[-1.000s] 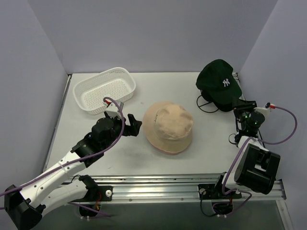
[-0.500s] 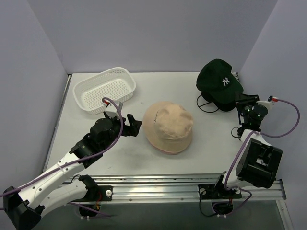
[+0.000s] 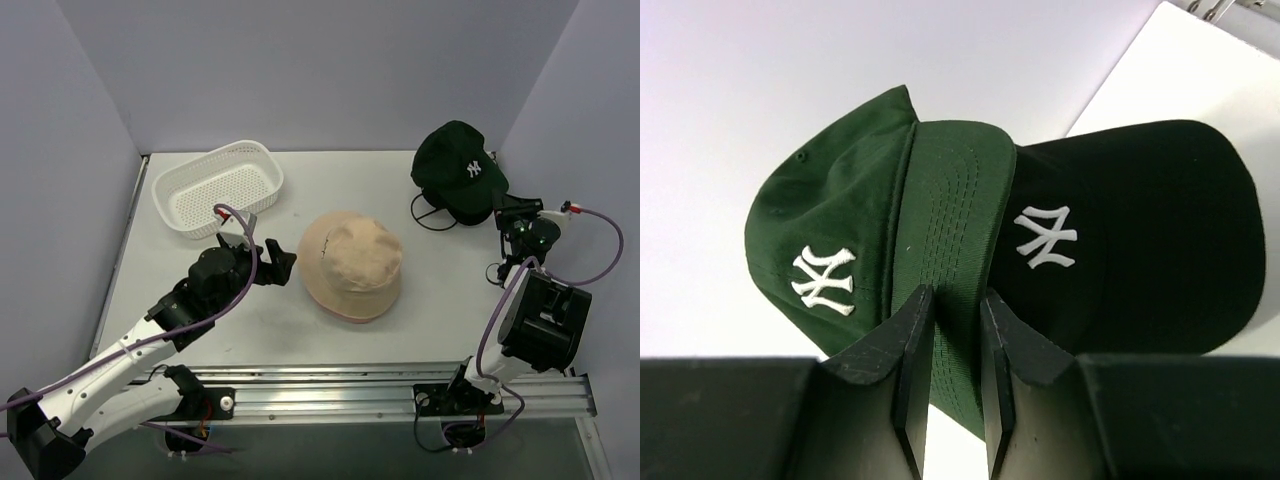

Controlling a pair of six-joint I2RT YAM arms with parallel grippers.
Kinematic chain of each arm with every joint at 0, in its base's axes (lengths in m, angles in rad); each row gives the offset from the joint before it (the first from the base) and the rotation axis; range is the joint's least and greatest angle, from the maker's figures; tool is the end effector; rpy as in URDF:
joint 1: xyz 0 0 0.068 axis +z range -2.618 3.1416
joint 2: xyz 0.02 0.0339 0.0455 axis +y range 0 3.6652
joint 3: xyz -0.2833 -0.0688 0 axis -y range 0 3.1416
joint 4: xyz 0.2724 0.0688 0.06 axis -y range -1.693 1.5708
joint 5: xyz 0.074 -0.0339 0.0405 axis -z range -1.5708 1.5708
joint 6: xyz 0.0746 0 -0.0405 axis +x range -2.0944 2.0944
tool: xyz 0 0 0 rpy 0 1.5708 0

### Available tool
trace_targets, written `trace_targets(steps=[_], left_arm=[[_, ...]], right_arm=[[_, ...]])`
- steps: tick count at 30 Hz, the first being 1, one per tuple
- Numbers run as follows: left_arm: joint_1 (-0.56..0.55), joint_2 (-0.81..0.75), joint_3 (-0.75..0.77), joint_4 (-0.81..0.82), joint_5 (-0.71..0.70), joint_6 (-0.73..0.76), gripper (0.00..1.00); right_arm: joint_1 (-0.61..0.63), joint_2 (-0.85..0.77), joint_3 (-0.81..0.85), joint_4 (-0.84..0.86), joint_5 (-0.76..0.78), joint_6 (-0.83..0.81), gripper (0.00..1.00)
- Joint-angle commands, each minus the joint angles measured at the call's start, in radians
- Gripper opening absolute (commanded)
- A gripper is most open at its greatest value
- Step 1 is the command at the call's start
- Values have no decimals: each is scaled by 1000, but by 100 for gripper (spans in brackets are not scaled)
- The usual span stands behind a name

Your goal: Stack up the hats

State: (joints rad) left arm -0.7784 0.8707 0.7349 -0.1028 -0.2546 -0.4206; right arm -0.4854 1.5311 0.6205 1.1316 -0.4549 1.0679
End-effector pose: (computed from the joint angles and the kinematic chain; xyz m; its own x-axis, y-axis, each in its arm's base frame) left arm 0.1966 -0.1675 0.3182 -0.3599 -0.2000 -0.9113 0.3925 0.8536 -0.3424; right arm 0.3344 -0.1393 0.2491 0.1284 0.8221 -0.5546 -0.1506 0.5689 0.8085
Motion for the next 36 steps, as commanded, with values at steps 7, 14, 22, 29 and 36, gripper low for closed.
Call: trace_targets(steps=[7, 14, 22, 29, 36], left_arm=[[-7, -3, 27, 15, -5, 17, 94], [-7, -6, 27, 14, -11, 17, 94], [-10, -10, 26, 12, -9, 17, 94], [-10, -13, 26, 14, -9, 17, 94], [-10, -13, 26, 12, -17, 22, 94]], right_arm=[[-5, 132, 7, 97, -68, 50, 0], [22, 118, 16, 108, -71, 46, 0], [-33, 190, -41, 321, -114, 151, 0], [-45, 264, -61, 361, -107, 152, 1], [-48, 222, -24, 243, -81, 84, 9]])
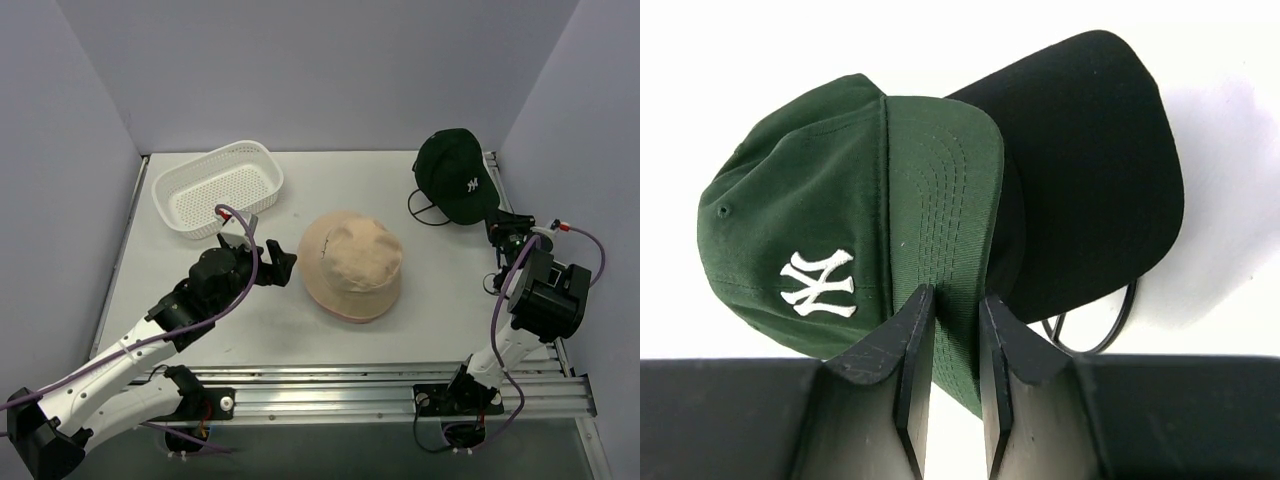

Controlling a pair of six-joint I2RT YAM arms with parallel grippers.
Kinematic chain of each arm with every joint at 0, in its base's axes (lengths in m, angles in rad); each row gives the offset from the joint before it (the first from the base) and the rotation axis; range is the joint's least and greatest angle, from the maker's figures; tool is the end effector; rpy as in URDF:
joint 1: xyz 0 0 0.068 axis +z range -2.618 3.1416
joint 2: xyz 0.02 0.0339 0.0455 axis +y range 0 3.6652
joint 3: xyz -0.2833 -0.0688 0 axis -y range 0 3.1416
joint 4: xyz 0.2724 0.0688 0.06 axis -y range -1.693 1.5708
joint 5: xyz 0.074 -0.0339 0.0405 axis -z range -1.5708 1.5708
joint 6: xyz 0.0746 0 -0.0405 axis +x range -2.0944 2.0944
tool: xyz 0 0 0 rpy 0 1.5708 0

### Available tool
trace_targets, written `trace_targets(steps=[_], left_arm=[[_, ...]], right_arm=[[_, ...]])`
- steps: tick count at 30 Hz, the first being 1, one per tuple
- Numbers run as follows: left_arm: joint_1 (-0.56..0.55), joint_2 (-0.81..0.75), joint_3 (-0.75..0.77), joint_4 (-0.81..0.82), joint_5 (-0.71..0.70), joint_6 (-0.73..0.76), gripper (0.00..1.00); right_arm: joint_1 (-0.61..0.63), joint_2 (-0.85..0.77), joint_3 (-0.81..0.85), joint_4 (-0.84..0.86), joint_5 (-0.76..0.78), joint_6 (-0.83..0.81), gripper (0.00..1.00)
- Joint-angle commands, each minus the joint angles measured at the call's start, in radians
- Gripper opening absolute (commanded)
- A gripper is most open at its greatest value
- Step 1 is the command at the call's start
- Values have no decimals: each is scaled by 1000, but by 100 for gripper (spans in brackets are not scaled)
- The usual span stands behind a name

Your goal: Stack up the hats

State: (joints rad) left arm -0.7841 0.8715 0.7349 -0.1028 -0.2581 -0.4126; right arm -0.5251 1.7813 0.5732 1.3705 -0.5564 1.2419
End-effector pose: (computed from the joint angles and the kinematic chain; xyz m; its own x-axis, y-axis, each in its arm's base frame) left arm 0.1959 -0.1685 0.3180 -0.3572 -0.1913 -0.9142 0.3973 0.8547 -0.3341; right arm 0.3377 -0.1501 0.1794 0.0213 0.9165 -0.3996 -0.1406 0.3984 0.9064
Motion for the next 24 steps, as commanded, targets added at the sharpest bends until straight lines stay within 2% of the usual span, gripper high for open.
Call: trace_targets(steps=[1, 10, 14, 17, 19, 24], left_arm=[[-6, -14, 26, 12, -13, 12, 94], [-6, -14, 27, 11, -13, 14, 94], [-7, -12, 27, 11, -18, 14, 94], [-9, -11, 29, 9, -20, 15, 94], [-9, -9, 29, 11, -20, 15, 94], [-10, -14, 31, 11, -13, 15, 94]], right_arm=[[-12, -34, 30, -23, 29, -97, 9], [-27, -59, 86, -177, 85, -160, 24], [-24, -72, 112, -238, 121, -208, 35], [-13, -82, 149, -304, 153, -249, 36], [-3, -95, 184, -401, 190, -284, 36], [75, -206, 244, -687, 412, -436, 37]])
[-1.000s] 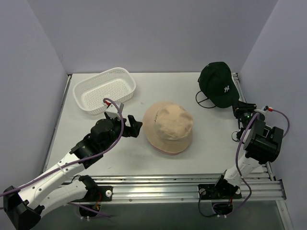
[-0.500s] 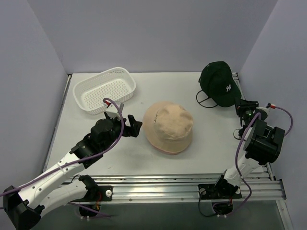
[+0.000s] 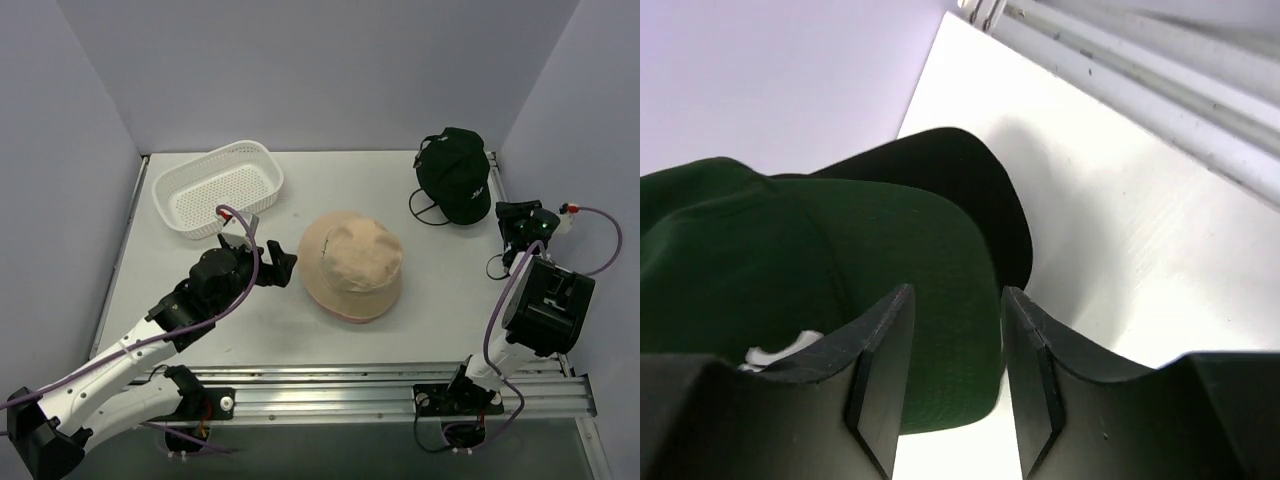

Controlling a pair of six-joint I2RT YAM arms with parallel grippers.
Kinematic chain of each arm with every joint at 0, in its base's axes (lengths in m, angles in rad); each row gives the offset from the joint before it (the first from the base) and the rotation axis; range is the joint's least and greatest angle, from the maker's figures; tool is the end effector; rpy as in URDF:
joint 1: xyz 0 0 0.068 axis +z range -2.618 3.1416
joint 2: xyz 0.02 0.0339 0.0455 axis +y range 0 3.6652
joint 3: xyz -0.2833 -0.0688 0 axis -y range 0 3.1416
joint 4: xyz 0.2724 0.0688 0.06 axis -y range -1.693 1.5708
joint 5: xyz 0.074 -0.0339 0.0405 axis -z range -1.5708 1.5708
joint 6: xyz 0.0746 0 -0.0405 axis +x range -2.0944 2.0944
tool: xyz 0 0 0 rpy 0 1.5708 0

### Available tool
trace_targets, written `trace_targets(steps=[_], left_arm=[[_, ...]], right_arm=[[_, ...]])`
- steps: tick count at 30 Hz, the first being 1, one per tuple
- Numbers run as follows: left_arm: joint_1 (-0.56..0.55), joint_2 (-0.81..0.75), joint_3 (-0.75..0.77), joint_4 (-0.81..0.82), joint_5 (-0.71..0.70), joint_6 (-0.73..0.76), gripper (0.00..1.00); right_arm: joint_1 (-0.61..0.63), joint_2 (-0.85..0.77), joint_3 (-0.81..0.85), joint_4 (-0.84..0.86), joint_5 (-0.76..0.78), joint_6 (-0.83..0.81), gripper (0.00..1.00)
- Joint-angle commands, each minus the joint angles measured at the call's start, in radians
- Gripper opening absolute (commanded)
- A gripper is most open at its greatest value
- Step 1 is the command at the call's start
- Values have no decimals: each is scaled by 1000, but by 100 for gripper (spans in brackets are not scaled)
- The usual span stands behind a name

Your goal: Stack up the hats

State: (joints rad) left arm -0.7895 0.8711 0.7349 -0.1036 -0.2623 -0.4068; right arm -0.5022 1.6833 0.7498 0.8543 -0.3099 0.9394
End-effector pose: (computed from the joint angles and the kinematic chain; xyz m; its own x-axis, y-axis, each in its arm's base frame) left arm 0.1950 -0.1692 0.3180 -0.3547 -0.1850 -0.9165 0.4007 0.8556 -0.3278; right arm 0.3674 -0.1758 0.2003 0.1140 0.8144 -0.5689 0.1693 0.5484 0.8189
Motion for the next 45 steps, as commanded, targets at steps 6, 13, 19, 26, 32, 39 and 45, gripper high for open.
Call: trace_targets(steps=[6, 13, 19, 26, 32, 39, 45], left_arm=[[-7, 9, 61, 9, 12, -3, 94], [-2, 120, 253, -82, 14, -17, 94], [35, 247, 458, -126, 32, -15, 94], [153, 367, 583, -82, 165, -18, 94], [191, 474, 681, -97, 184, 48, 94], [214, 546, 715, -59, 173, 72, 94], [216, 640, 779, -54, 219, 97, 94]], right_arm=[[140, -209, 146, -311, 204, -234, 41], [226, -287, 290, -448, 256, -321, 64], [321, -179, 498, -581, 361, -407, 85], [330, 19, 699, -653, 292, -501, 92], [329, 179, 856, -704, 33, -644, 93], [332, 220, 888, -664, -207, -683, 92], [366, 259, 907, -652, -300, -679, 91]])
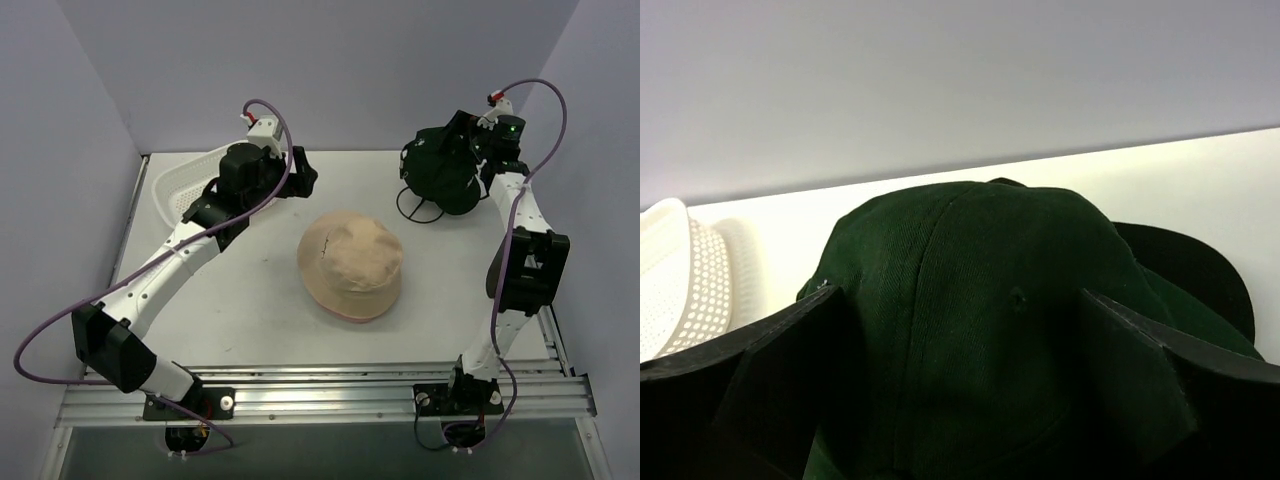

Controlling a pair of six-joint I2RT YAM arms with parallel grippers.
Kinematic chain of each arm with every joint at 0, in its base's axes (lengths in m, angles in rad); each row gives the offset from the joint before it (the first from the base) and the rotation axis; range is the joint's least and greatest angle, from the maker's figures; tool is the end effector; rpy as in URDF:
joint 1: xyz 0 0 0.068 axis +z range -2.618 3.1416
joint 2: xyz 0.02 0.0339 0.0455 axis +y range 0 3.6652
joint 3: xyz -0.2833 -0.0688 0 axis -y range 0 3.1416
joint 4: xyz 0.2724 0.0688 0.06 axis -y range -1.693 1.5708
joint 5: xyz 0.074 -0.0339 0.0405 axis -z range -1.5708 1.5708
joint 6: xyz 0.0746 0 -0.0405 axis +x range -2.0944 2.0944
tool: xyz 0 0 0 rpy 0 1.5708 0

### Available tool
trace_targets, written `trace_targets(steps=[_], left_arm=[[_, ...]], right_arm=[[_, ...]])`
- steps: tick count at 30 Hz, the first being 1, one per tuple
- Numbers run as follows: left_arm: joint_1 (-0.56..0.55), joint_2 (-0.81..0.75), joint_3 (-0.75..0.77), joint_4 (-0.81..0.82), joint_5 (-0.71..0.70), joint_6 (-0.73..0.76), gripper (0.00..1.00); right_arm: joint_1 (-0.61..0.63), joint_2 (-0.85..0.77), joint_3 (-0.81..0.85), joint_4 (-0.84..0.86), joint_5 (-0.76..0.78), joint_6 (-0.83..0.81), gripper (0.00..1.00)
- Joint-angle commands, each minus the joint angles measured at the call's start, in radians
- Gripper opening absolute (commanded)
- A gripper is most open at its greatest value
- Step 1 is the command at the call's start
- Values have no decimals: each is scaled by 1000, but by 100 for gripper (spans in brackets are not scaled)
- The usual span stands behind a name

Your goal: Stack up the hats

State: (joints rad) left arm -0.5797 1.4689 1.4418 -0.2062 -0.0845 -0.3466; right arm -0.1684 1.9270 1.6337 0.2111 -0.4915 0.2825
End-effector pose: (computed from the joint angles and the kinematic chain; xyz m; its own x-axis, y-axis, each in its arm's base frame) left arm 0.3460 -0.2190 0.4136 -0.3440 -0.1794 -0.9217 0.3830 0.8694 -0.3121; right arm 0.5345 -0.0552 0.3462 -0.1658 0.2775 -0.9463 -0.2808 0.9066 0.3150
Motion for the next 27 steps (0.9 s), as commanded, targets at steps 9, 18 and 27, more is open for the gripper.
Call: trace_targets(steps=[9, 18, 27], left_arm=[[7, 319, 432, -102, 198, 135, 98], [6, 589, 790, -236, 293, 179, 100], [3, 852, 1154, -335, 313, 150, 83]], right_arm=[[99, 10, -15, 54, -114, 58, 90], [122, -20, 0, 60, -133, 86, 91], [83, -114, -11, 79, -111, 155, 94]])
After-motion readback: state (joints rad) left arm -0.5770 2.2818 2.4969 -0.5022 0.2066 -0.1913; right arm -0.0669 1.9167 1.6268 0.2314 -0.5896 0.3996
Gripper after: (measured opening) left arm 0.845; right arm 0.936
